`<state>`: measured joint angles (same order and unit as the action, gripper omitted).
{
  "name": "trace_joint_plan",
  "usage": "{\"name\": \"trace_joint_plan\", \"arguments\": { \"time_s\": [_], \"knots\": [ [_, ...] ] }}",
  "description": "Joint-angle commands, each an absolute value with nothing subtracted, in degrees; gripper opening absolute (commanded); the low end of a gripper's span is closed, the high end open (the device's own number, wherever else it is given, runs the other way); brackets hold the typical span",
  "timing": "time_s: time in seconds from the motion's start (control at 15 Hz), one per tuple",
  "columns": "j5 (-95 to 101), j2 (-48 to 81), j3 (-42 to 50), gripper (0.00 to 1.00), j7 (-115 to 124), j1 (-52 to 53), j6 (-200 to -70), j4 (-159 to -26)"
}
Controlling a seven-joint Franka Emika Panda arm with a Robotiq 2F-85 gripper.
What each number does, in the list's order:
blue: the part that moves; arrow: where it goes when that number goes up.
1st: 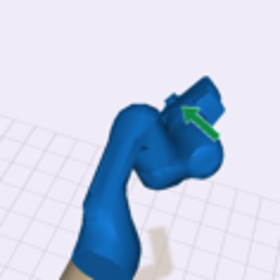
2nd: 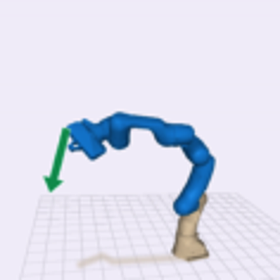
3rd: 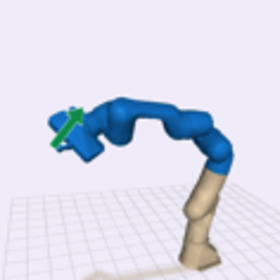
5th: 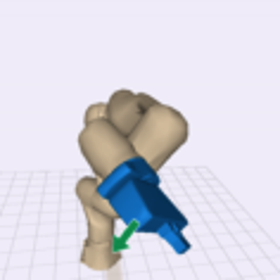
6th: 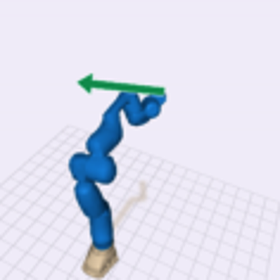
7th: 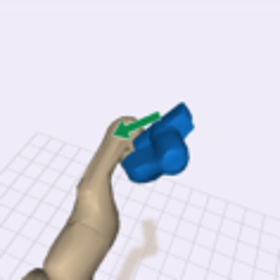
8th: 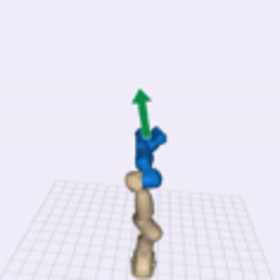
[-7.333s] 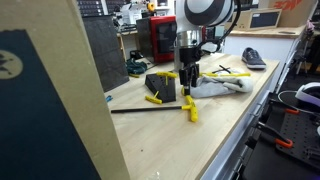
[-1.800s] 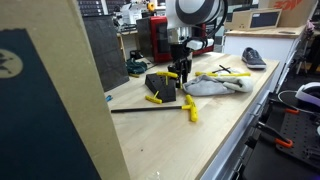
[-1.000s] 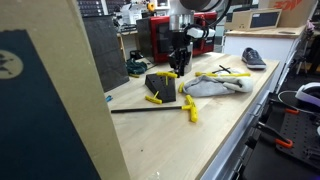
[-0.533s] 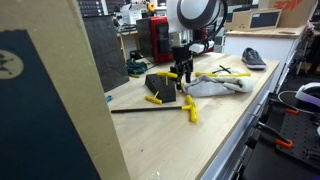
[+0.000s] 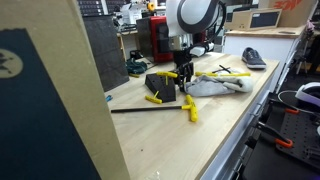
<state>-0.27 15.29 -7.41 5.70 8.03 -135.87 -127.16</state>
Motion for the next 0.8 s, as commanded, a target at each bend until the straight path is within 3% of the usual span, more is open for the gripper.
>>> {"name": "trace_joint_plan", "arguments": {
  "time_s": [0.0, 0.73],
  "knots": [
    [0.14, 15.59, -7.03, 0.31, 5.87, 8.39, -134.89, -126.86],
    [-1.16, 14.19, -4.37, 0.3, 13.86, 7.52, -136.62, -125.79]
  ]
}}
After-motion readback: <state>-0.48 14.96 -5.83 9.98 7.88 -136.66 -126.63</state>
